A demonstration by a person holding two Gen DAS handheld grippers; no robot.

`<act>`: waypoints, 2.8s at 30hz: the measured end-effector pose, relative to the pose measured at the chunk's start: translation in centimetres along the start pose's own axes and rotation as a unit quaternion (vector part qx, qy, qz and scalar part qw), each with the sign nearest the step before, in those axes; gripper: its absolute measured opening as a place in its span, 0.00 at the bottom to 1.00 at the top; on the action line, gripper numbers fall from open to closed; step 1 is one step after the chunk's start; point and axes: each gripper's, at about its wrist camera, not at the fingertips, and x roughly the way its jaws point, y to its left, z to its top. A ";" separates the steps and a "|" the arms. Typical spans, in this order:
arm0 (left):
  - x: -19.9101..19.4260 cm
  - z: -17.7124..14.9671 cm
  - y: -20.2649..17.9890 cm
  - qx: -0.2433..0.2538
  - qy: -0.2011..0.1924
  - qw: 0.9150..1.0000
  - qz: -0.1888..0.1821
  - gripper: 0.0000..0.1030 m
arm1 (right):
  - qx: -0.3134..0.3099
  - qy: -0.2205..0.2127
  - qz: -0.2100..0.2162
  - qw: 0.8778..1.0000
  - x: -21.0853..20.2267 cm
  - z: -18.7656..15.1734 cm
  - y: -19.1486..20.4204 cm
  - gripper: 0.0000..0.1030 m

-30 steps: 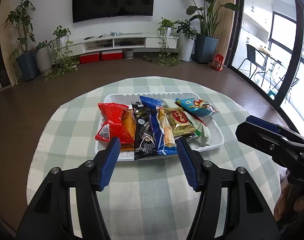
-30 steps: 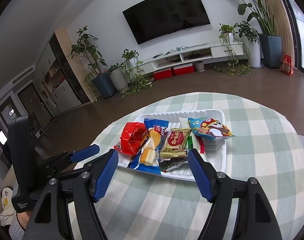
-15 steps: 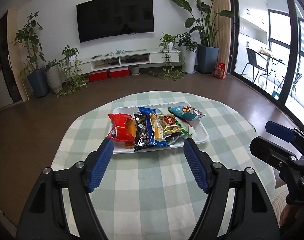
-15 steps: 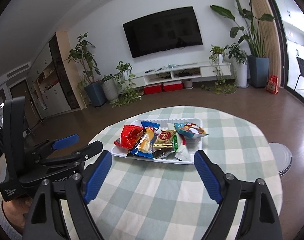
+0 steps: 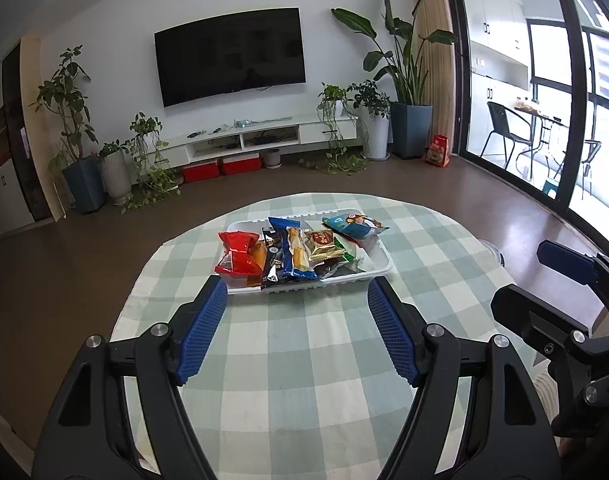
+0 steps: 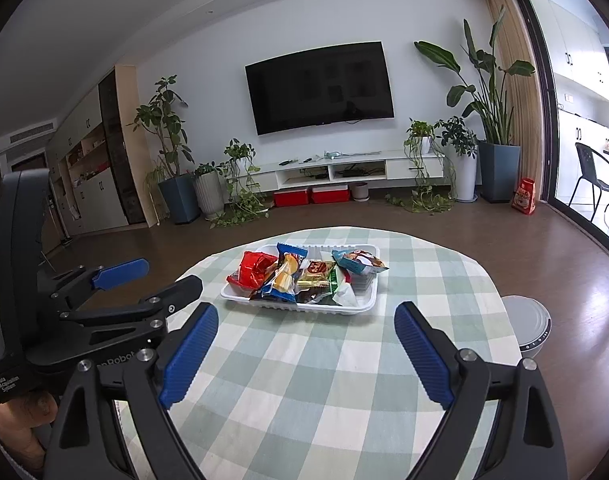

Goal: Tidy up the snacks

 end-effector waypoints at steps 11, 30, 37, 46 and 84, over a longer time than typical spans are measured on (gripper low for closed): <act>-1.5 -0.9 -0.1 -0.003 -0.005 1.000 0.001 0.70 | -0.008 -0.014 -0.005 1.000 -1.7 -0.2 0.6 0.92; -2.9 -0.3 0.1 -0.002 -0.017 1.000 0.004 0.70 | -0.013 -0.024 -0.002 1.000 -2.7 -0.4 1.2 0.92; -3.1 -0.3 0.0 -0.001 -0.017 1.000 0.005 0.70 | -0.013 -0.026 -0.002 1.000 -2.8 -0.3 1.3 0.92; -3.0 -0.4 0.1 -0.001 -0.017 1.000 0.005 0.70 | -0.014 -0.026 -0.002 1.000 -2.8 -0.4 1.2 0.92; -3.3 -0.9 0.0 -0.002 -0.021 1.000 0.005 0.70 | -0.013 -0.028 -0.001 1.000 -2.5 -0.8 1.2 0.93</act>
